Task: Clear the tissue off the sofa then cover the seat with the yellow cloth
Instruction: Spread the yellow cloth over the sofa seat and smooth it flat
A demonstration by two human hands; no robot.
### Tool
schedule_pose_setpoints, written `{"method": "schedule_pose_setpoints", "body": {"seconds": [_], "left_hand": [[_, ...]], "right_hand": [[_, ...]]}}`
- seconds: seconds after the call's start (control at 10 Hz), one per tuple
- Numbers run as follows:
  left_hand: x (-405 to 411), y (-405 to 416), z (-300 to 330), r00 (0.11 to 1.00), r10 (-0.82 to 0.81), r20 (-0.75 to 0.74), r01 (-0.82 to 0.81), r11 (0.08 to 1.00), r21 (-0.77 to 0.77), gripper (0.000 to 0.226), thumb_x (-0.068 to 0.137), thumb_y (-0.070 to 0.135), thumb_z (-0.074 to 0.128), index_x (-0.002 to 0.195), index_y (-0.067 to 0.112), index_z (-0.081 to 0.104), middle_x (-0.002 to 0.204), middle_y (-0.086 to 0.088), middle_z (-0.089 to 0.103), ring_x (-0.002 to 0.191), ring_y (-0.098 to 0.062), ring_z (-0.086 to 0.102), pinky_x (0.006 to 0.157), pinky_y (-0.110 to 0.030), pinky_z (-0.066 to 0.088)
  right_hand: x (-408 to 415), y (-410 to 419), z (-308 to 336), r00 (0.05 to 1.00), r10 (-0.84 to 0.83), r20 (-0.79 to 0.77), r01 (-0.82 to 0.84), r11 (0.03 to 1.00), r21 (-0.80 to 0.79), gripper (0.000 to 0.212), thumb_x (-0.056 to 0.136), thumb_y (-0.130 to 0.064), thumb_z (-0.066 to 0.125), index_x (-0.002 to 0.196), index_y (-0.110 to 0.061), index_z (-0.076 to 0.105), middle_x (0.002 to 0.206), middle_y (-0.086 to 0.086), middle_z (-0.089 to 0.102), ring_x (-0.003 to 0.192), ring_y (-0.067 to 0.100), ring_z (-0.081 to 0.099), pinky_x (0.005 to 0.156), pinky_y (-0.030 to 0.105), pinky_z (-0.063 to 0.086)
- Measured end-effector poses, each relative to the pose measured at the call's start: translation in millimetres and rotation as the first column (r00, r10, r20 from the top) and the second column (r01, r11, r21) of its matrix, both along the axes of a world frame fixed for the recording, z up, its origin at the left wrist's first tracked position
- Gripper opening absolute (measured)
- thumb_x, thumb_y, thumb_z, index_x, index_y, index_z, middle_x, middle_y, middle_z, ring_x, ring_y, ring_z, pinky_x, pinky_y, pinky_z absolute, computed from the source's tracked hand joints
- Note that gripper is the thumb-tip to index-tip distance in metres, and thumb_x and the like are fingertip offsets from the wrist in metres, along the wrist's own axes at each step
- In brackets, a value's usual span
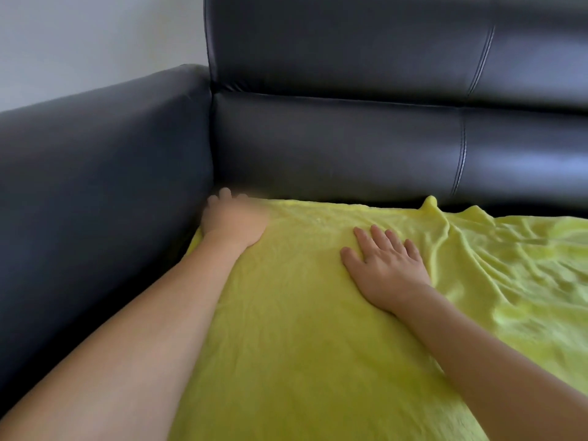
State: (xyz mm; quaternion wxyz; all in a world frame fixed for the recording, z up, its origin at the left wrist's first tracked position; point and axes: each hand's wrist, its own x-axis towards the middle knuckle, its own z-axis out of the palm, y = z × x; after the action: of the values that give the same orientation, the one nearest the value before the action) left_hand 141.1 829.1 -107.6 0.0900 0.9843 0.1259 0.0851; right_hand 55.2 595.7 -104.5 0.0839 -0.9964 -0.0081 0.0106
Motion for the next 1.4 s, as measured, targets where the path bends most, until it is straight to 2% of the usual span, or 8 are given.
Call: {"method": "schedule_pose_setpoints", "body": {"seconds": [0.1,0.3,0.5,0.6,1.1,1.2,1.3,1.4], "left_hand": [[-2.2,-7.5,0.7,0.996,0.082,0.023,-0.083,0.995,0.055,0.056,0.094,0.046,0.034,0.128,0.008,0.058,0.133,-0.014,0.045,0.12,-0.033,0.042,0.093,-0.042,0.04],[15.1,-4.7,0.6,0.972,0.083,-0.222,-0.098,0.993,-0.059,0.069,0.089,0.047,0.027,0.142,0.006,0.044,0.146,-0.023,0.039,0.131,-0.041,0.038,0.11,-0.052,0.033],[3.7,-10.7,-6.1,0.976,0.105,-0.189,-0.112,0.993,-0.026,0.071,0.095,0.05,0.023,0.147,0.004,0.037,0.15,-0.024,0.033,0.137,-0.041,0.031,0.114,-0.049,0.025],[4.5,-4.3,-3.6,0.964,0.019,-0.266,-0.045,0.995,-0.094,0.077,0.095,0.06,0.019,0.155,0.012,0.016,0.161,-0.021,0.011,0.147,-0.04,0.011,0.118,-0.048,0.011],[2.9,21.9,4.5,0.949,-0.216,-0.23,0.204,0.976,-0.074,0.057,0.105,0.039,0.02,0.154,0.01,0.024,0.161,-0.01,0.02,0.148,-0.028,0.016,0.12,-0.038,0.014],[4.1,12.2,16.7,0.977,-0.168,-0.134,0.2,0.936,0.29,0.04,0.101,0.018,0.032,0.136,0.004,0.046,0.139,-0.013,0.046,0.128,-0.031,0.042,0.105,-0.041,0.038],[3.9,2.3,35.4,0.993,-0.087,-0.079,0.117,0.791,0.6,0.037,0.093,0.011,0.047,0.13,0.007,0.052,0.127,-0.012,0.05,0.115,-0.029,0.048,0.091,-0.037,0.043],[4.9,4.9,36.8,0.989,0.017,-0.146,0.101,0.646,0.757,0.029,0.092,0.023,0.049,0.118,0.024,0.063,0.119,-0.003,0.06,0.112,-0.024,0.049,0.092,-0.037,0.036]], "right_hand": [[0.0,0.3,-0.7,1.0,-0.009,0.003,0.009,1.0,0.005,0.065,0.095,-0.058,0.016,0.154,-0.032,0.008,0.163,-0.001,0.001,0.149,0.019,-0.003,0.12,0.043,-0.003],[-0.3,0.0,0.1,1.0,-0.01,-0.003,0.01,1.0,0.019,0.064,0.095,-0.057,0.017,0.154,-0.032,0.008,0.163,-0.001,0.0,0.149,0.018,-0.003,0.12,0.043,-0.004],[-1.0,0.3,0.4,1.0,-0.015,0.011,0.014,0.999,0.043,0.064,0.094,-0.057,0.017,0.154,-0.033,0.01,0.163,-0.002,0.001,0.149,0.017,-0.003,0.12,0.044,-0.003],[-0.5,0.0,0.3,1.0,-0.013,0.012,0.012,0.999,0.041,0.065,0.094,-0.057,0.017,0.153,-0.033,0.01,0.163,-0.002,0.002,0.149,0.017,-0.002,0.12,0.044,-0.003],[-3.7,-2.1,5.1,0.999,-0.035,-0.022,0.035,0.999,0.008,0.066,0.094,-0.058,0.014,0.154,-0.031,0.008,0.163,0.001,0.0,0.149,0.02,-0.002,0.119,0.046,-0.003],[-4.5,-0.4,2.1,0.999,-0.034,-0.01,0.034,0.999,0.029,0.067,0.093,-0.058,0.014,0.154,-0.031,0.008,0.163,0.0,-0.001,0.149,0.02,-0.003,0.119,0.046,-0.004],[-4.2,-2.4,3.3,0.999,-0.038,-0.001,0.038,0.999,0.039,0.067,0.093,-0.058,0.014,0.154,-0.03,0.01,0.163,0.001,0.0,0.149,0.02,-0.003,0.119,0.046,-0.004],[-5.5,-2.0,3.3,0.999,-0.038,0.001,0.038,0.998,0.051,0.067,0.093,-0.057,0.015,0.154,-0.03,0.01,0.163,0.001,0.001,0.149,0.02,-0.003,0.119,0.047,-0.004]]}}
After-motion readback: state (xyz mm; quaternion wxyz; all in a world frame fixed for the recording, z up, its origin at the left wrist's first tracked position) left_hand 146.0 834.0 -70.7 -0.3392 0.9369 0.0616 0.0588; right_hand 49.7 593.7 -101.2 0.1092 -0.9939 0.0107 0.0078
